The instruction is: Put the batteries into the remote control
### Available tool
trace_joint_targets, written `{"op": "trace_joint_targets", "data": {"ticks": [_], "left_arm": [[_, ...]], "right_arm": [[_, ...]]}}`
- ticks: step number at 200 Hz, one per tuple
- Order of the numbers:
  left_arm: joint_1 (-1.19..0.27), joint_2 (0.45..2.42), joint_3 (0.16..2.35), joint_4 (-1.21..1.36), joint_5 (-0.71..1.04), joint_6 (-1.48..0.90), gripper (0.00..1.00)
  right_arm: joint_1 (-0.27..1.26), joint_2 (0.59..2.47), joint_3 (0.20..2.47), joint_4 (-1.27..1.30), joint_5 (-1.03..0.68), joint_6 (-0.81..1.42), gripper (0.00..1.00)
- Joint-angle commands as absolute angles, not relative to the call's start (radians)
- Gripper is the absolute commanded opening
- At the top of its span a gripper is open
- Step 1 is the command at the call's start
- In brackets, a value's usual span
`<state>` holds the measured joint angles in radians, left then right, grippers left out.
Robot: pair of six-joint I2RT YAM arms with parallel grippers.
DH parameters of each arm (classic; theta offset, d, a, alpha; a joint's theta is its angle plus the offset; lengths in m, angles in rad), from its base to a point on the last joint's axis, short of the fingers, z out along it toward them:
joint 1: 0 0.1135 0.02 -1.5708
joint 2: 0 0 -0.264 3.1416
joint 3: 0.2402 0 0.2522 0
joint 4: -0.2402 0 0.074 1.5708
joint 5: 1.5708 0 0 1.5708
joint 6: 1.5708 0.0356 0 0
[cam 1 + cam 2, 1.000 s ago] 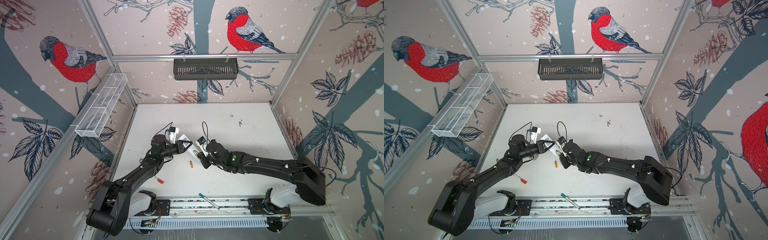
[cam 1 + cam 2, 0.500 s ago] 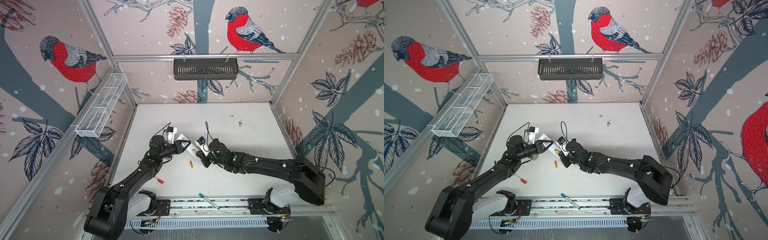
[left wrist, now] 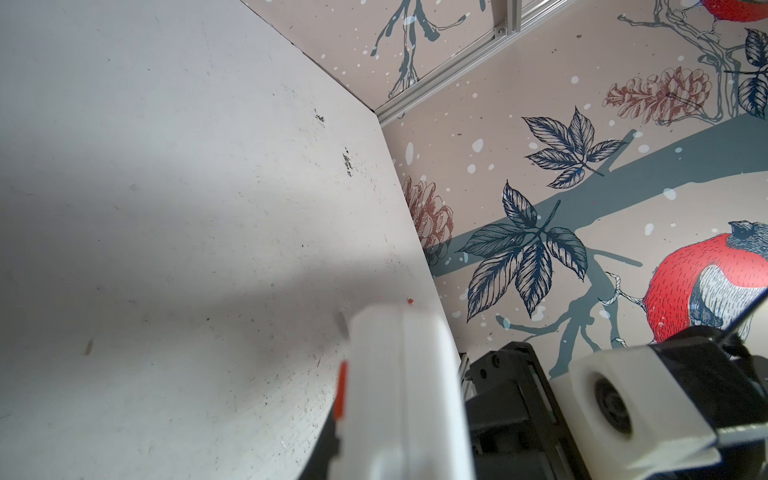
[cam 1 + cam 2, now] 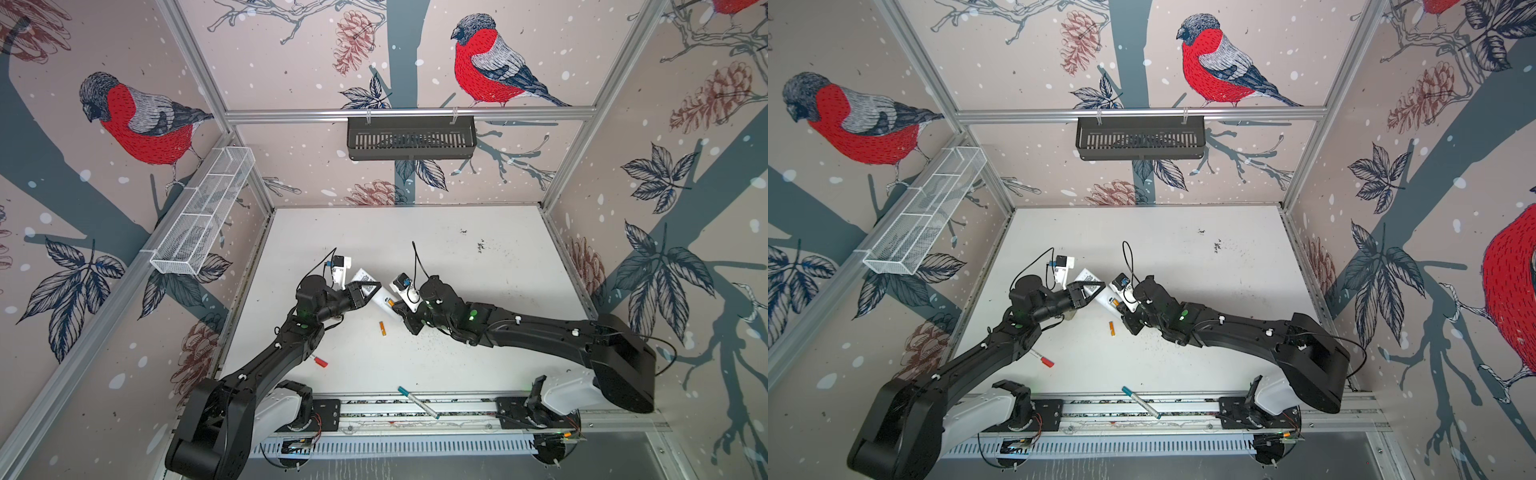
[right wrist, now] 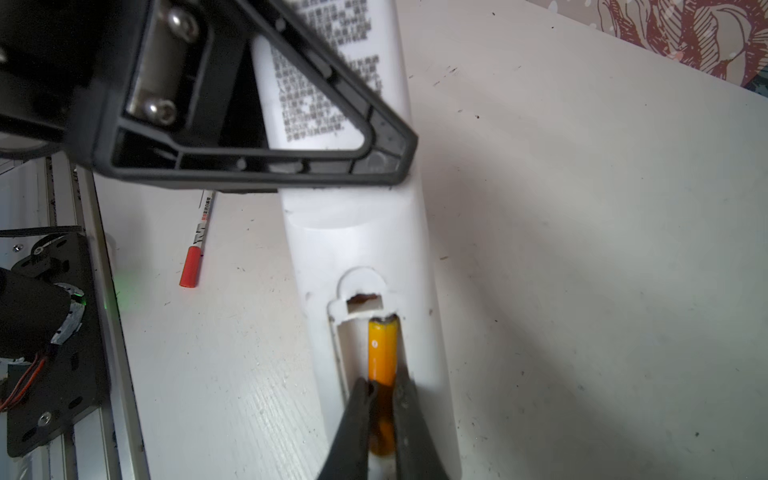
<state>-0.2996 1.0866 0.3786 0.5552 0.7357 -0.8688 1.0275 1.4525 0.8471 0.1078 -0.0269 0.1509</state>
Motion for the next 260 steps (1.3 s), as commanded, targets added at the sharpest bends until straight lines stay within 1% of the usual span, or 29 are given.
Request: {"op": "trace_joint_targets", "data": {"ticks": [1,33,71,116,137,155,163,176,197,226,260], "left_arm": [[-0.302,1.077,0.379,0.564,0.995,-0.926,0.0],[-0.302,1.104,0.37,0.591,0.954,-0.935,0.0],[-0.301,1.144,0.356,0.633,0.94,-0.945,0.0],[-0.3,1.158,0.355,0.63,0.93,-0.927,0.0],[-0.298,1.16,0.359,0.632,0.935,-0.921,0.0],[-0.299,1.158,0.364,0.635,0.953,-0.909,0.0],[-0.299,1.157,0.367,0.64,0.962,-0.903,0.0],[-0.299,1.152,0.371,0.639,0.974,-0.896,0.0],[-0.3,1.141,0.38,0.645,0.999,-0.89,0.0],[-0.307,1.12,0.391,0.653,1.015,-0.89,0.0],[-0.326,1.114,0.393,0.659,1.017,-0.889,0.0]], "right_arm": [[1.021,1.437,0.85,0.101,0.129,0.148,0.09],[1.035,1.409,0.843,0.068,0.131,0.159,0.15],[1.042,1.369,0.833,0.042,0.131,0.171,0.19],[1.043,1.294,0.804,0.035,0.048,0.174,0.25],[1.024,1.264,0.792,0.022,-0.014,0.189,0.31],[1.003,1.258,0.778,0.007,-0.109,0.201,0.43],[0.991,1.227,0.77,0.006,-0.144,0.208,0.49],[0.973,1.219,0.757,0.001,-0.207,0.214,0.55],[0.948,1.215,0.743,-0.006,-0.281,0.219,0.61],[0.933,1.21,0.723,0.009,-0.348,0.219,0.62],[0.93,1.209,0.713,0.042,-0.395,0.228,0.6]]}}
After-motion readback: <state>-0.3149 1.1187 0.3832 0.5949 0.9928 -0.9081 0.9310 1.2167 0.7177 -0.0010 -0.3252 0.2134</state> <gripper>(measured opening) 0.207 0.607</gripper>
